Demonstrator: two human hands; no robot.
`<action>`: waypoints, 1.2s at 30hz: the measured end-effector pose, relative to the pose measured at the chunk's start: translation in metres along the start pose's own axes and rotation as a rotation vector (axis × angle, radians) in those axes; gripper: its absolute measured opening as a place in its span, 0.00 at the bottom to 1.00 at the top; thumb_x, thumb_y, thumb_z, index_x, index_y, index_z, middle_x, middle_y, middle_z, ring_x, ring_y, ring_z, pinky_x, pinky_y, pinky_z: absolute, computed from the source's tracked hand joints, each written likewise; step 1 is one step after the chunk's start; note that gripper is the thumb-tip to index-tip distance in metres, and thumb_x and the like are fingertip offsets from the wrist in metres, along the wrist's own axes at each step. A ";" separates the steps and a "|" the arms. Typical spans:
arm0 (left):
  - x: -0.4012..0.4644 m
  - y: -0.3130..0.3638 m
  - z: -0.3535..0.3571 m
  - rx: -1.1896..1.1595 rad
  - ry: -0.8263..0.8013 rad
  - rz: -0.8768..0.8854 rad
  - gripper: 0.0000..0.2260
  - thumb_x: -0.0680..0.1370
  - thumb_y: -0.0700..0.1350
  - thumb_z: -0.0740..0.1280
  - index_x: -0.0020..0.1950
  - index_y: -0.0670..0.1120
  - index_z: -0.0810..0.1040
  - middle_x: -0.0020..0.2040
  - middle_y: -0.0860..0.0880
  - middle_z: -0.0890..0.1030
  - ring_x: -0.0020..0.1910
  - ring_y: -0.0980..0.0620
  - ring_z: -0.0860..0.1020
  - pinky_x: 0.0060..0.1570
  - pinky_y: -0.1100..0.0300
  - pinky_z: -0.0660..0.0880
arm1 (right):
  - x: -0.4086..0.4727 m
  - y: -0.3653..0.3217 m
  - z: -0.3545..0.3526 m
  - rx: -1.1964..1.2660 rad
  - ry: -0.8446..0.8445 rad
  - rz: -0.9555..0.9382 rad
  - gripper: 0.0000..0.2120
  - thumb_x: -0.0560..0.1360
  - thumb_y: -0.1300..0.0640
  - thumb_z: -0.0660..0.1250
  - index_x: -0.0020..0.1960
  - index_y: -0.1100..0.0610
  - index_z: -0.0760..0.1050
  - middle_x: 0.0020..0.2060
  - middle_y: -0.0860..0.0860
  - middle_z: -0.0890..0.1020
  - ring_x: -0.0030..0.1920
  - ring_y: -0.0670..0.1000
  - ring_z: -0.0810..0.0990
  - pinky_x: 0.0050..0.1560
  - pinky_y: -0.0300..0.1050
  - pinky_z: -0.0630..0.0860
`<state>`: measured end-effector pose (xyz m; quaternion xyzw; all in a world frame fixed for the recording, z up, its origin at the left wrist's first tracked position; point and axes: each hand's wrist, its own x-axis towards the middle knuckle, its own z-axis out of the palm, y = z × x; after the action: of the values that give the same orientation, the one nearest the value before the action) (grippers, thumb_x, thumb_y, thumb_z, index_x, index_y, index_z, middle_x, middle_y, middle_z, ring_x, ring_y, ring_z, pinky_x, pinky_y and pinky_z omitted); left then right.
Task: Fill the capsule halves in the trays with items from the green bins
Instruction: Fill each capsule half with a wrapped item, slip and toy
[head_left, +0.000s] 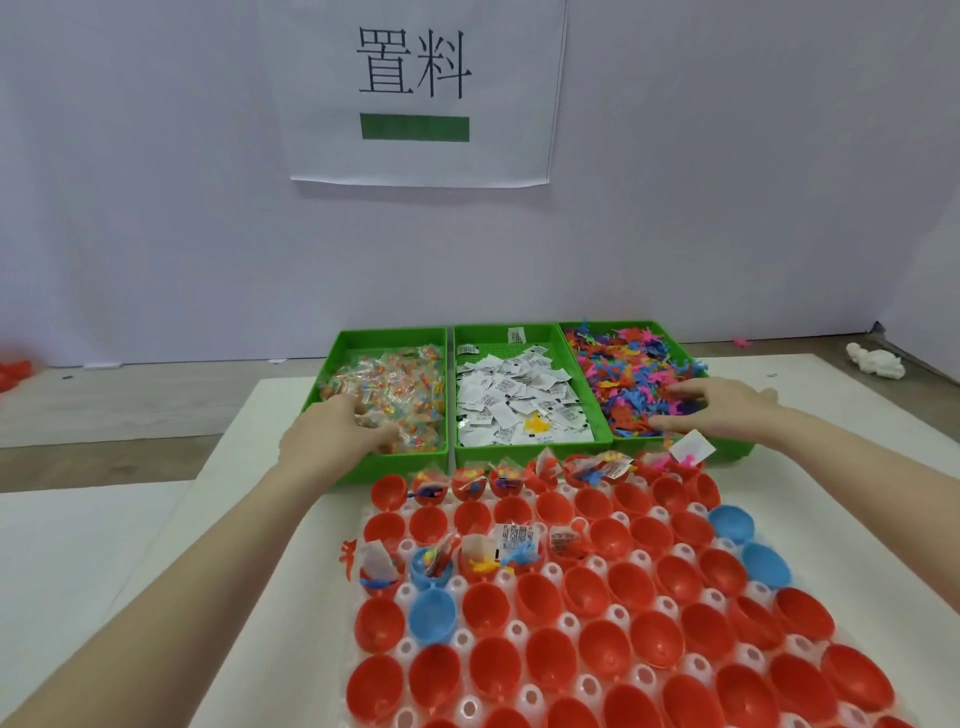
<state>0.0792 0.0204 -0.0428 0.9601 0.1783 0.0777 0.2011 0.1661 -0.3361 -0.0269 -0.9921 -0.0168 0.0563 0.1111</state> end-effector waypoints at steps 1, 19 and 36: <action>-0.001 0.002 0.001 -0.067 0.019 -0.011 0.23 0.72 0.56 0.70 0.59 0.42 0.75 0.52 0.44 0.81 0.50 0.45 0.77 0.47 0.54 0.72 | 0.003 -0.001 0.002 0.001 0.020 0.003 0.29 0.69 0.36 0.67 0.65 0.49 0.72 0.64 0.50 0.74 0.64 0.53 0.71 0.65 0.54 0.65; -0.012 -0.005 -0.009 -0.728 0.293 0.032 0.10 0.72 0.39 0.72 0.53 0.40 0.80 0.41 0.45 0.79 0.40 0.50 0.75 0.49 0.55 0.76 | -0.002 -0.011 -0.001 0.725 0.377 -0.005 0.08 0.78 0.67 0.58 0.56 0.67 0.70 0.44 0.62 0.80 0.34 0.49 0.77 0.42 0.45 0.74; -0.010 -0.007 -0.010 -0.829 0.347 -0.096 0.03 0.71 0.39 0.72 0.43 0.46 0.82 0.35 0.53 0.79 0.32 0.59 0.76 0.34 0.67 0.69 | -0.009 -0.111 0.018 -0.173 0.053 -0.237 0.16 0.72 0.54 0.66 0.55 0.61 0.79 0.27 0.48 0.69 0.36 0.52 0.71 0.33 0.41 0.65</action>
<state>0.0653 0.0265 -0.0373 0.7618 0.2076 0.2931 0.5391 0.1525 -0.2245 -0.0183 -0.9902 -0.1355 0.0148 0.0313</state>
